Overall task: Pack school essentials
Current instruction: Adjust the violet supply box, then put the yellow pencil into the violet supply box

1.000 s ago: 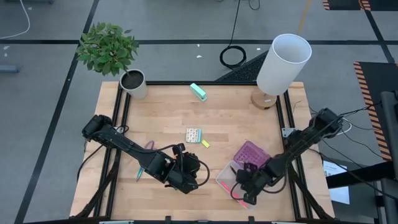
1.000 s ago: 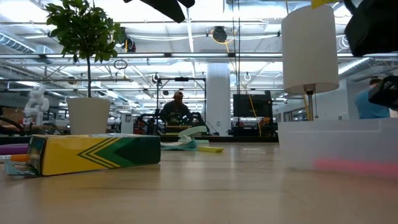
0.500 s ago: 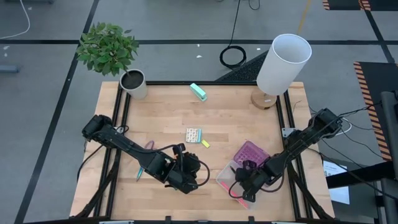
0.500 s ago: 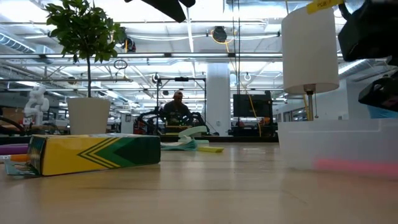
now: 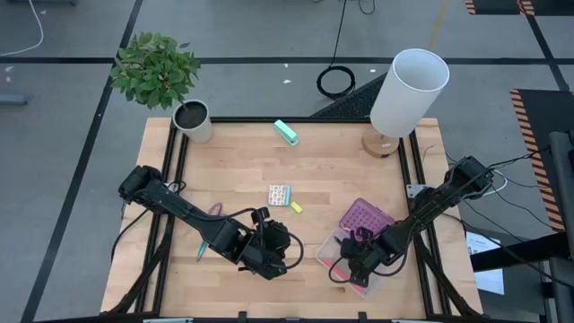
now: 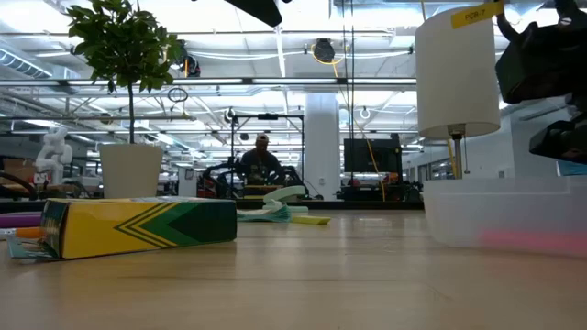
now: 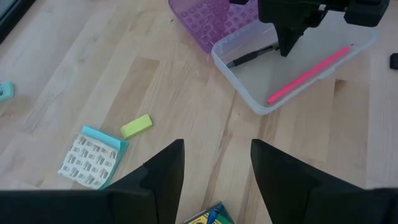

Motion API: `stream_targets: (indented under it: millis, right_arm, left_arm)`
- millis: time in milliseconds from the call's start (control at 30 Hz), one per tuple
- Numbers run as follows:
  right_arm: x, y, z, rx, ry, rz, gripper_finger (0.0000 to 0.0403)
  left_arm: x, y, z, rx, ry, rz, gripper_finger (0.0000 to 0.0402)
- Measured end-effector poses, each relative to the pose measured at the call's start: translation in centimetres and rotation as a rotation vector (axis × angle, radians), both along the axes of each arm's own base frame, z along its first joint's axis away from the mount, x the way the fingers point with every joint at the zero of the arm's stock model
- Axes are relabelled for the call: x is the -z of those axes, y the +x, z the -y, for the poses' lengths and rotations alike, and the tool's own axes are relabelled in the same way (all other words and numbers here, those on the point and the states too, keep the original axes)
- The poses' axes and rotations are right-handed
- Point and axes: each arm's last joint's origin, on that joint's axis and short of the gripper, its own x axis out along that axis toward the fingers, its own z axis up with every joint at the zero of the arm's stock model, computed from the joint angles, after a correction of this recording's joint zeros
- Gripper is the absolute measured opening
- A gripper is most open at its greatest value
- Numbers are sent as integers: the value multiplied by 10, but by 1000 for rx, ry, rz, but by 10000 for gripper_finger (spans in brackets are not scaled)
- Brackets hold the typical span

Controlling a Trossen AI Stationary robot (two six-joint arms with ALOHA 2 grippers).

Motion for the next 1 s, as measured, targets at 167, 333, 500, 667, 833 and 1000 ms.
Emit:
stream_targets:
  millis: [167, 333, 500, 667, 833, 1000]
  right_arm:
    - [-12, 7, -4, -48, -31, 32, 0]
    - [-23, 9, -9, -92, -80, 42, 0]
    - [-23, 7, -10, -124, -107, 45, 0]
    - [-31, 3, -9, -156, -107, 61, 0]
    - [-52, -2, -5, -184, -80, 130, 0]
    - [-72, -11, -4, -203, -82, 226, 0]
  left_arm:
    - [0, 0, 0, 4, 3, -1, 186]
    - [0, 0, 0, 4, 3, -2, 186]
    - [0, 0, 0, 4, 4, -4, 186]
    - [8, -2, -1, -20, -5, -20, 186]
    - [24, -7, -3, -59, -42, -66, 186]
    - [39, -17, -7, -204, -131, -148, 186]
